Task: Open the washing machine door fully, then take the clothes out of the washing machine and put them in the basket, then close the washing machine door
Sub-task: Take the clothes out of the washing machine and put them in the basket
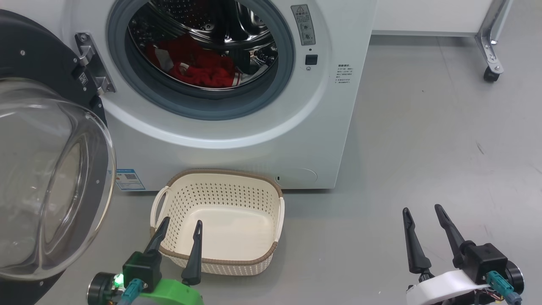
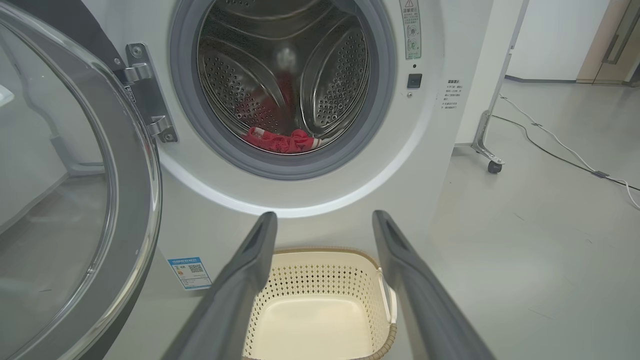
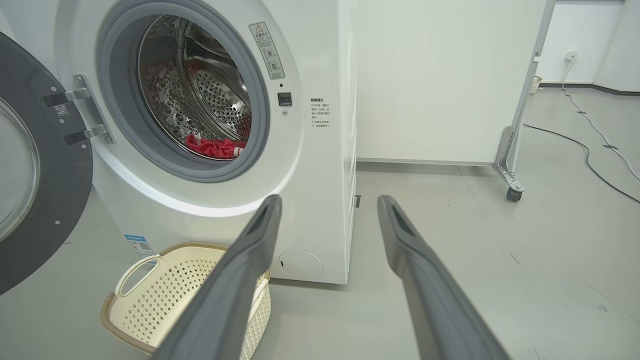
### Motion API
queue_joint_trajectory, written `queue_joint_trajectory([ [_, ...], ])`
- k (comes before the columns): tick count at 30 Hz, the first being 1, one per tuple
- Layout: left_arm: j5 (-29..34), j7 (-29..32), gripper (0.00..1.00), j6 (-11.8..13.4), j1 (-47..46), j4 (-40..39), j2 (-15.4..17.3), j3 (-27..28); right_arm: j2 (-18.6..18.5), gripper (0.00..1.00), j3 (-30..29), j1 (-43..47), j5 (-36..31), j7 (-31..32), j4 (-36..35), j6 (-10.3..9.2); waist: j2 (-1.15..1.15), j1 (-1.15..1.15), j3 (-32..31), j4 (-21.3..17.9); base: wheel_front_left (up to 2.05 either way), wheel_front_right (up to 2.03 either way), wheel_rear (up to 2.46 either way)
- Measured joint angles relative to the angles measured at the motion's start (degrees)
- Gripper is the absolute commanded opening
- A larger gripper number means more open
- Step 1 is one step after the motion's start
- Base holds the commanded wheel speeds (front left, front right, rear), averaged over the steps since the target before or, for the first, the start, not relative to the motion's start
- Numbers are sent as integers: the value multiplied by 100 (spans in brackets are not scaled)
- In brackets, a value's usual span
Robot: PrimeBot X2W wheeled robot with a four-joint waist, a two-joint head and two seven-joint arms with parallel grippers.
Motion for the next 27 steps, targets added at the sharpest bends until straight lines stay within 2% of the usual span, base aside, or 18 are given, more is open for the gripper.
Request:
queue_joint_trajectory([
  [14, 44, -41, 100, 45, -13, 8, 1, -48, 0, 100, 36, 0, 1, 0, 0, -14, 0, 0, 10, -1, 89, -89, 0],
  [27, 44, -46, 100, 49, -13, 55, 1, -52, 0, 100, 64, 25, 1, 0, 20, -26, 0, 0, -60, 2, 35, -35, 0],
])
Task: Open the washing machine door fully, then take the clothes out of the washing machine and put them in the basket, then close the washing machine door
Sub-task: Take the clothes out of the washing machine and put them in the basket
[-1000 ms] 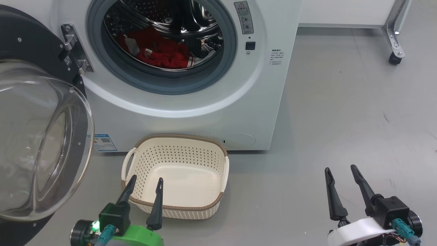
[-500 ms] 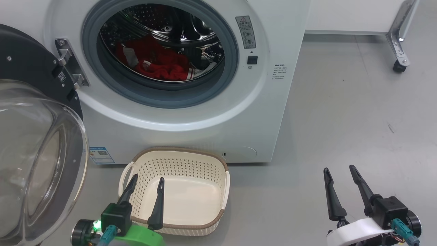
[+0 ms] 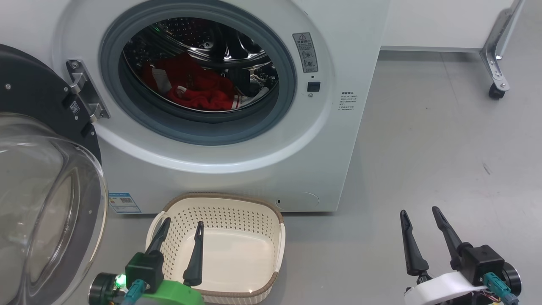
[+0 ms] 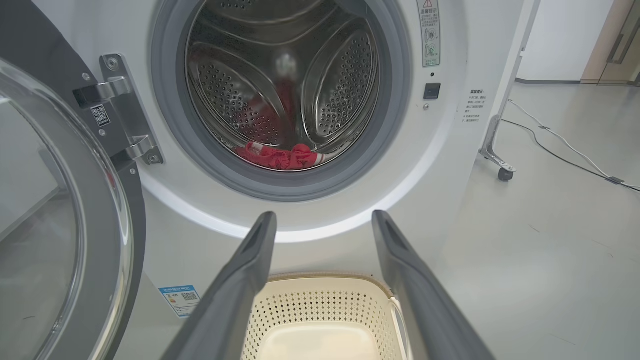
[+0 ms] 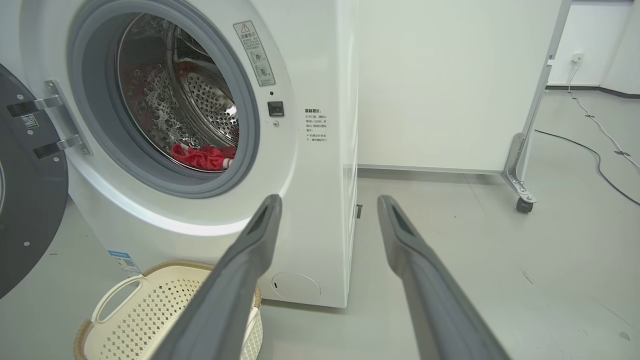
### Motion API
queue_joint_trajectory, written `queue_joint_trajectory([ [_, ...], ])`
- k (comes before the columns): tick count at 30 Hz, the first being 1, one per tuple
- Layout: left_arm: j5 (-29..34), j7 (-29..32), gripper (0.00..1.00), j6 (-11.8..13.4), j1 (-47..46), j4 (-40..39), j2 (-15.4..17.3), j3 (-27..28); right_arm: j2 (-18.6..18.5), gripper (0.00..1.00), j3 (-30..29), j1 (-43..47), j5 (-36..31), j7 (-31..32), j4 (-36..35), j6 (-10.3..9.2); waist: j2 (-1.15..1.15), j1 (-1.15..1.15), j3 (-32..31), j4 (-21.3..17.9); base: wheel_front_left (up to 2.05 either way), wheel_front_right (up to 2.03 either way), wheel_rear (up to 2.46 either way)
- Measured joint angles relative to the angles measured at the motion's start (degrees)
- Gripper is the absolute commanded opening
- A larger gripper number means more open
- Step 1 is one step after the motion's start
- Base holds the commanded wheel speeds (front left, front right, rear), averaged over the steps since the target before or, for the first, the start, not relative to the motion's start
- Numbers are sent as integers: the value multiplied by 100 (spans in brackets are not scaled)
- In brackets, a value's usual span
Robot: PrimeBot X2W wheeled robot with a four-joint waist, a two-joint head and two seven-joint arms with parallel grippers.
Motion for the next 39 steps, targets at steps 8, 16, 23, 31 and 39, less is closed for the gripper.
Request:
queue_joint_trajectory([
  [8, 0, 0, 100, 0, 0, 9, 0, -8, 0, 100, 16, 57, 1, 0, 0, -18, 0, 0, -30, -8, 1, -1, 0],
  [16, -1, 7, 100, 0, 0, 19, 2, -27, 0, 100, 42, 81, 8, 0, -12, -23, 0, 0, -12, -18, 0, 0, 0],
  [23, -55, 86, 100, -1, -35, 48, 2, -38, 0, 100, 63, 79, 7, 0, -78, -22, 0, 0, 130, -36, 0, 0, 0],
  [31, -477, 406, 100, -51, -282, 210, 1, -58, 0, 100, 102, 36, -16, 0, -242, -11, 0, 0, 479, -100, 0, 0, 0],
  [39, -1082, 983, 100, -167, -843, 576, -2, -197, -1, 100, 149, -164, -74, 0, -323, 55, 0, 0, 1023, -203, 0, 0, 0],
])
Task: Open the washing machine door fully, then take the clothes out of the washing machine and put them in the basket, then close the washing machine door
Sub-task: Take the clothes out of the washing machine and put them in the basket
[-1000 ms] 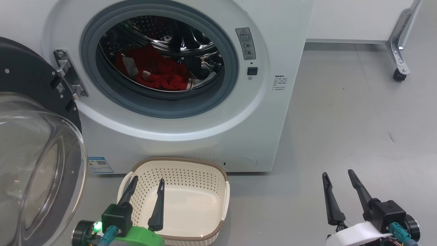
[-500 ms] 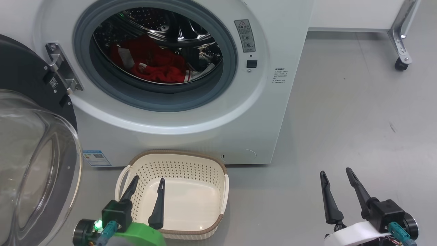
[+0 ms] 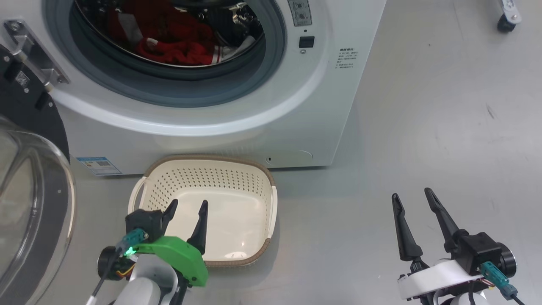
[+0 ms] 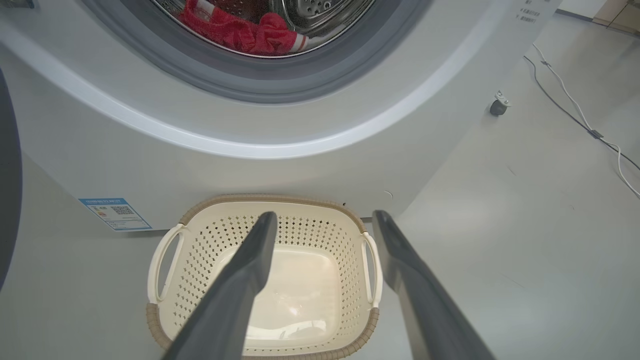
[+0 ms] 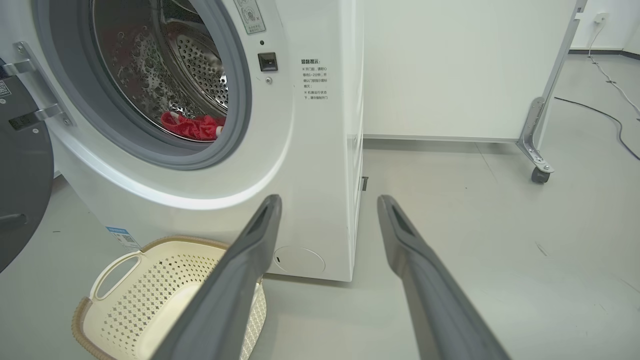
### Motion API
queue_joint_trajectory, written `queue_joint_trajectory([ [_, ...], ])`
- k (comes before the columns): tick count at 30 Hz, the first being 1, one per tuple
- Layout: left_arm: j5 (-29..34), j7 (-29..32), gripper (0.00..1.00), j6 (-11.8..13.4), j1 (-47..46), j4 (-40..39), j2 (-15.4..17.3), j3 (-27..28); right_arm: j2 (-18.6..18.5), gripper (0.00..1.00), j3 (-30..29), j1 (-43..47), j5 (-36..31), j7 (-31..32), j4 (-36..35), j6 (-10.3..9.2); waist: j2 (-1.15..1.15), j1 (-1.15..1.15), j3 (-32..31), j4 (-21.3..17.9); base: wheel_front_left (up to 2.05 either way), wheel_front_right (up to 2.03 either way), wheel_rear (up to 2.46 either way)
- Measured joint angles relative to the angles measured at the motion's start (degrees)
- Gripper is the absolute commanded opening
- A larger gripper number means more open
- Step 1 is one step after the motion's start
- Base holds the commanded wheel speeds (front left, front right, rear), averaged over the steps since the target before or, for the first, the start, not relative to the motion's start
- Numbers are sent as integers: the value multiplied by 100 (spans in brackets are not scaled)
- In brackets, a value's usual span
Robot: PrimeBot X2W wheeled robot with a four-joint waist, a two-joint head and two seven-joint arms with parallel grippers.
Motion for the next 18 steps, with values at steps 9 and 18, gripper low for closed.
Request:
queue_joint_trajectory([
  [9, -327, 768, 100, -94, -1125, 318, -20, 214, -2, 100, 147, -357, 1, 0, -134, 78, 0, 0, 685, -191, 0, 0, 0],
  [18, -438, 1556, 100, -144, -2557, 323, 365, 631, -15, 100, 276, -949, 196, 0, -312, 100, 0, 0, 1384, -478, 0, 0, 0],
])
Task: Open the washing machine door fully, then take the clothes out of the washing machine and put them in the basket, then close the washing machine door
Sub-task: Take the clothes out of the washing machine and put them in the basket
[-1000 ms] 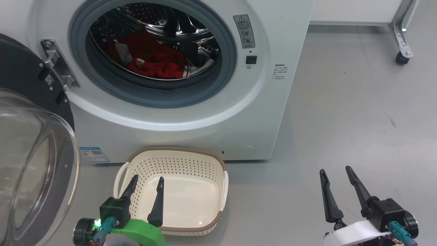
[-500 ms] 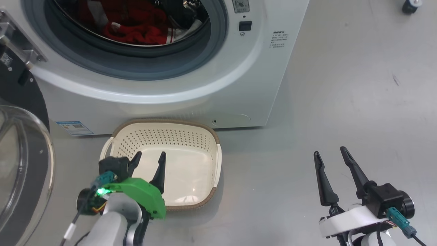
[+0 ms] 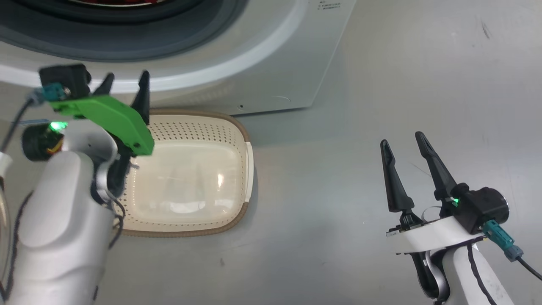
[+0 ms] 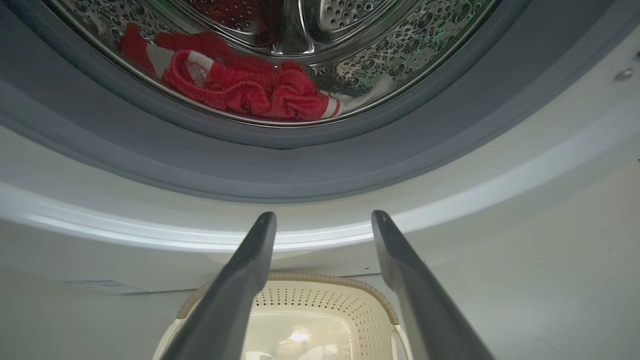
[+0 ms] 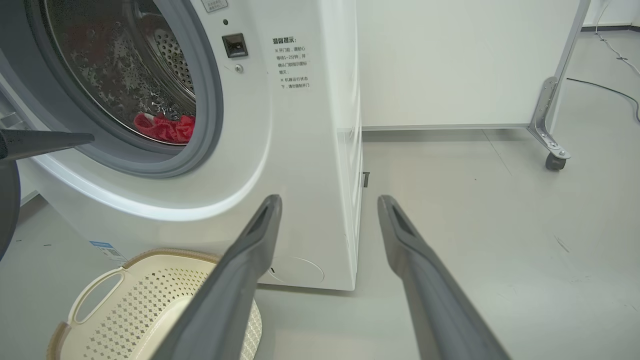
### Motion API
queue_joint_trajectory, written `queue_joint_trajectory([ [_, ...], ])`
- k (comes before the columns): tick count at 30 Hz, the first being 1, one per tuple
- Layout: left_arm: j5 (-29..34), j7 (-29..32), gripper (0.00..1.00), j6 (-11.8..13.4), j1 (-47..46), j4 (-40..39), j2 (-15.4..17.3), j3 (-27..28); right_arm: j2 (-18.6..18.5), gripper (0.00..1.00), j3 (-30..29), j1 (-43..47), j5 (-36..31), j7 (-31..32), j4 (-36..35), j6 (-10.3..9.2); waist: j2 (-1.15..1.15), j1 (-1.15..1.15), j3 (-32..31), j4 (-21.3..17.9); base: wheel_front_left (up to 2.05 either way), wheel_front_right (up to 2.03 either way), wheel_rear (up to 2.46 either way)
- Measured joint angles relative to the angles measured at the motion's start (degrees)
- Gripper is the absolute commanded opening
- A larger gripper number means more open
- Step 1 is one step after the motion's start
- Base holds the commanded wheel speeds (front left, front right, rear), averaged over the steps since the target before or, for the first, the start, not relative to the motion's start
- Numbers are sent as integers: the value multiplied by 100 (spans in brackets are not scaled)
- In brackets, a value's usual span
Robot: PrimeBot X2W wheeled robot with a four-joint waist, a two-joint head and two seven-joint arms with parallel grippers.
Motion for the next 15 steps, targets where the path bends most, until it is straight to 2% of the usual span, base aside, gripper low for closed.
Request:
queue_joint_trajectory([
  [15, -132, 1088, 100, -52, -1944, 79, 858, 446, -13, 100, 381, -695, 482, 0, -7, 31, 0, 0, 1003, -676, 0, 0, 0],
])
